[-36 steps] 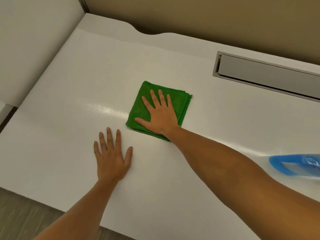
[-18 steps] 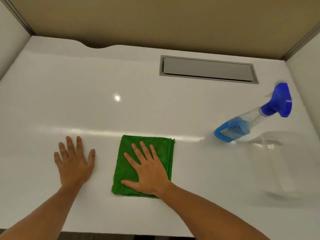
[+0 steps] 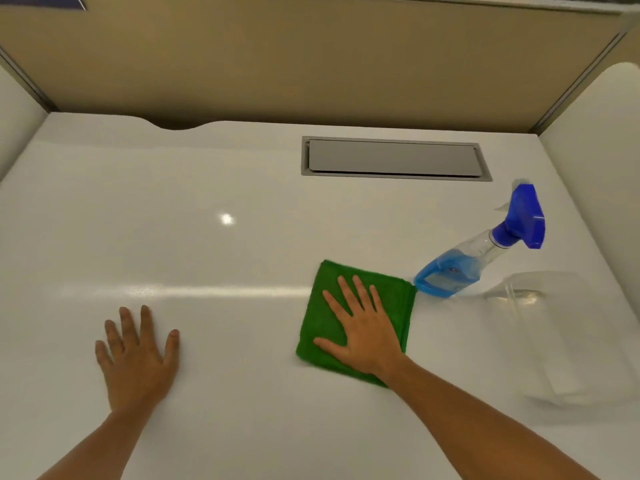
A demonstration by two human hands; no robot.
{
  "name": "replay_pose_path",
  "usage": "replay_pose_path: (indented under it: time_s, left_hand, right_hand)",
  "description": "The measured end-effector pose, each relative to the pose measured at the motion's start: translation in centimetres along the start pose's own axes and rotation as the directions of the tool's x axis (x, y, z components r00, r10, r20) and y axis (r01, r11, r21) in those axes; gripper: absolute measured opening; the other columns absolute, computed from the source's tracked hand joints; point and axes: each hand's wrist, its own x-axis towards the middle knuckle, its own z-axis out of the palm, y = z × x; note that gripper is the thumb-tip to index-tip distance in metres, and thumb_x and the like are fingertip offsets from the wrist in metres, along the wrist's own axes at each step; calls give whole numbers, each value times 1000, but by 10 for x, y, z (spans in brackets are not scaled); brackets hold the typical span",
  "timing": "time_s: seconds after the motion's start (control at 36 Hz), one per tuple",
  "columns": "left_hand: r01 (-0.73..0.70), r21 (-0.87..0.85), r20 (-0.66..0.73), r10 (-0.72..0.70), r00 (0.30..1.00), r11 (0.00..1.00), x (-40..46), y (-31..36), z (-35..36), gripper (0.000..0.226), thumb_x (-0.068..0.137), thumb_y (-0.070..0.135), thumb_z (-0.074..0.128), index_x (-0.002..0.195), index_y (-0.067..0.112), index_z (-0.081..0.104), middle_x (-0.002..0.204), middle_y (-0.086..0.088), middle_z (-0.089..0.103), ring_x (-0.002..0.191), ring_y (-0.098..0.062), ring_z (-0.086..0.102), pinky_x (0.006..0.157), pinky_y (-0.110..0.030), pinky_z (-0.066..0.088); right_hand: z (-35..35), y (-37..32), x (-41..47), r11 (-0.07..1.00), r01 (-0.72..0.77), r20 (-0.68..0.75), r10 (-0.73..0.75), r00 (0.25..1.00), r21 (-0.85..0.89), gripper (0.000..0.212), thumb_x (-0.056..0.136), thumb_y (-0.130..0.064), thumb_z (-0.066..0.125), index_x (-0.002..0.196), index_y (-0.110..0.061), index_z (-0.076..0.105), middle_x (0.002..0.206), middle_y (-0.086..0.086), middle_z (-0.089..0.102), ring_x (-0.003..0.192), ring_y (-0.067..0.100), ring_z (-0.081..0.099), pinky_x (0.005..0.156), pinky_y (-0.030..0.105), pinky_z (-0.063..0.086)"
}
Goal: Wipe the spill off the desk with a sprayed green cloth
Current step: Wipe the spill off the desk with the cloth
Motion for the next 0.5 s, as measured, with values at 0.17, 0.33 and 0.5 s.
replay_pose_path:
  time_s: [0.17, 0.33, 0.5]
  left_hand:
    - [2, 15, -4, -2, 1000, 1000, 2, 0, 0, 84, 91, 65, 12, 159, 17, 16, 167, -16, 9, 153, -39, 3, 122, -57, 7]
    - [15, 21, 6, -15, 1000, 1000, 3, -1, 3, 81, 92, 65, 14, 160, 19, 11, 168, -13, 3, 154, -36, -1, 123, -56, 5]
    - [23, 17, 11, -23, 1000, 1000, 4, 1, 1, 80, 93, 64, 15, 159, 18, 12, 168, -13, 4, 154, -36, 0, 123, -56, 5]
  right_hand:
    - [-22, 18, 96, 985, -173, -94, 172, 981, -12, 96, 84, -90, 15, 161, -32, 16, 170, 10, 10, 156, 36, 4, 124, 59, 7]
    - [-30, -11, 186, 983, -184, -82, 183, 980, 0, 98, 84, -89, 9, 162, -29, 10, 170, 13, 4, 156, 38, 0, 124, 61, 2]
    - [-24, -86, 230, 1000, -9, -38, 9, 999, -7, 99, 82, -89, 10, 162, -30, 10, 170, 12, 3, 156, 39, -4, 123, 61, -1]
